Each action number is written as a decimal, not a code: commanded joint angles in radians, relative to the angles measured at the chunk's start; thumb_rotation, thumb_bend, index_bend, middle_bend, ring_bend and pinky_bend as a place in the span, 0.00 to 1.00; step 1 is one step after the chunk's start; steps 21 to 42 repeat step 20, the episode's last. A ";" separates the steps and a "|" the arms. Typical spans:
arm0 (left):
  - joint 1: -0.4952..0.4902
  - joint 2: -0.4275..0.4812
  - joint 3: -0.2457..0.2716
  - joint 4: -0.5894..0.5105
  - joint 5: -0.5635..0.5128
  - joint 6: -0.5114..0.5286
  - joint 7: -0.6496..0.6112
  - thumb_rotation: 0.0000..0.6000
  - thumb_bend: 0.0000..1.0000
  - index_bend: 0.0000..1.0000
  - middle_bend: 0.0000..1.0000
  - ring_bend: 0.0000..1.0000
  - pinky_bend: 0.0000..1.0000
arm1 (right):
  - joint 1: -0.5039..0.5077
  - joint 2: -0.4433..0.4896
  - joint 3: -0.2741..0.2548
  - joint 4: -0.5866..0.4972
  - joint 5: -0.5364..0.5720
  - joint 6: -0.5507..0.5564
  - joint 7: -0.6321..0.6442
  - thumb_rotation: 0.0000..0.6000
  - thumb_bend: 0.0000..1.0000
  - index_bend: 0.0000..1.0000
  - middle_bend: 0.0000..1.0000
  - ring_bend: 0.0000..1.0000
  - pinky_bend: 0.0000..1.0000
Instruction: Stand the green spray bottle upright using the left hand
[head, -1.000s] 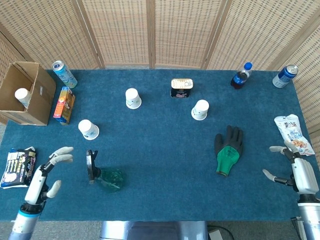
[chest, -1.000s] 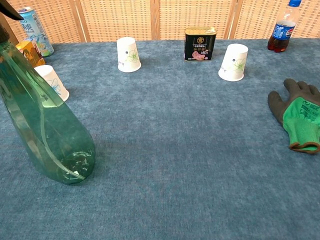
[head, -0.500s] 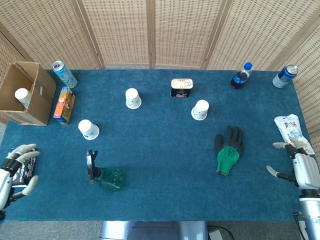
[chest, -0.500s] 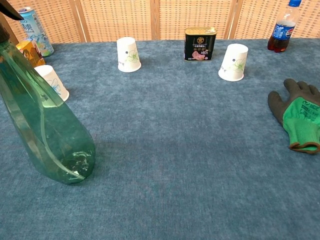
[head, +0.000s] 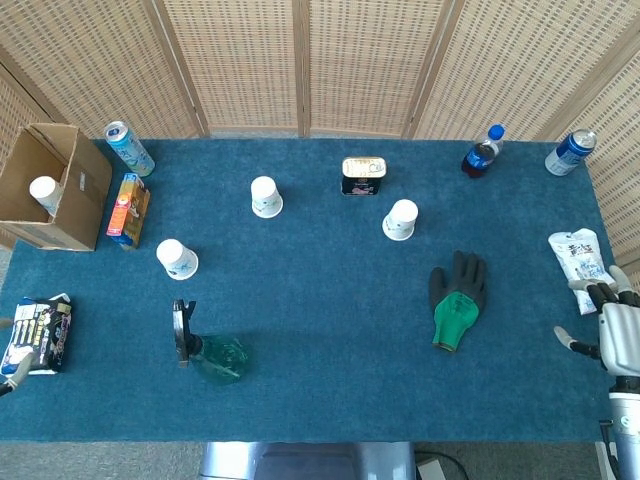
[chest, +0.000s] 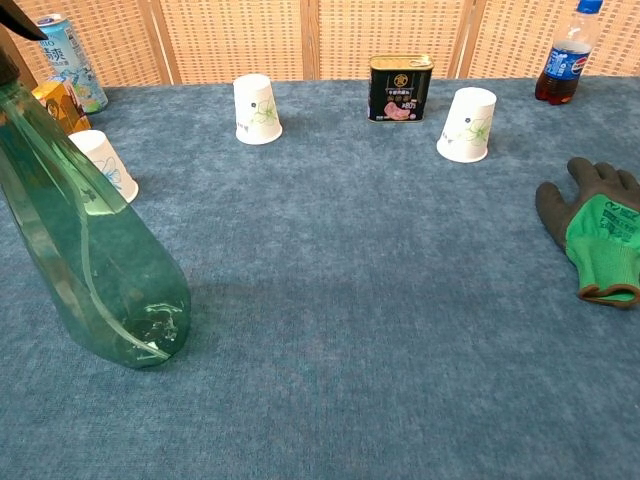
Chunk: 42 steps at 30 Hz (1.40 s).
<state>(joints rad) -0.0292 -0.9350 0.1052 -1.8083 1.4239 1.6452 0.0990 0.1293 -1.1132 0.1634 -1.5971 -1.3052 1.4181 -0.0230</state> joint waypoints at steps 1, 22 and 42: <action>0.007 -0.013 -0.013 0.001 -0.001 -0.006 0.001 0.48 0.36 0.30 0.21 0.15 0.19 | -0.003 -0.003 -0.002 0.001 -0.001 0.003 0.001 1.00 0.21 0.30 0.32 0.06 0.23; 0.003 -0.040 -0.058 -0.030 0.004 -0.060 0.048 0.65 0.36 0.31 0.22 0.15 0.19 | 0.000 -0.016 -0.007 0.023 0.000 -0.024 0.031 1.00 0.21 0.30 0.32 0.05 0.22; 0.003 -0.040 -0.058 -0.030 0.004 -0.060 0.048 0.65 0.36 0.31 0.22 0.15 0.19 | 0.000 -0.016 -0.007 0.023 0.000 -0.024 0.031 1.00 0.21 0.30 0.32 0.05 0.22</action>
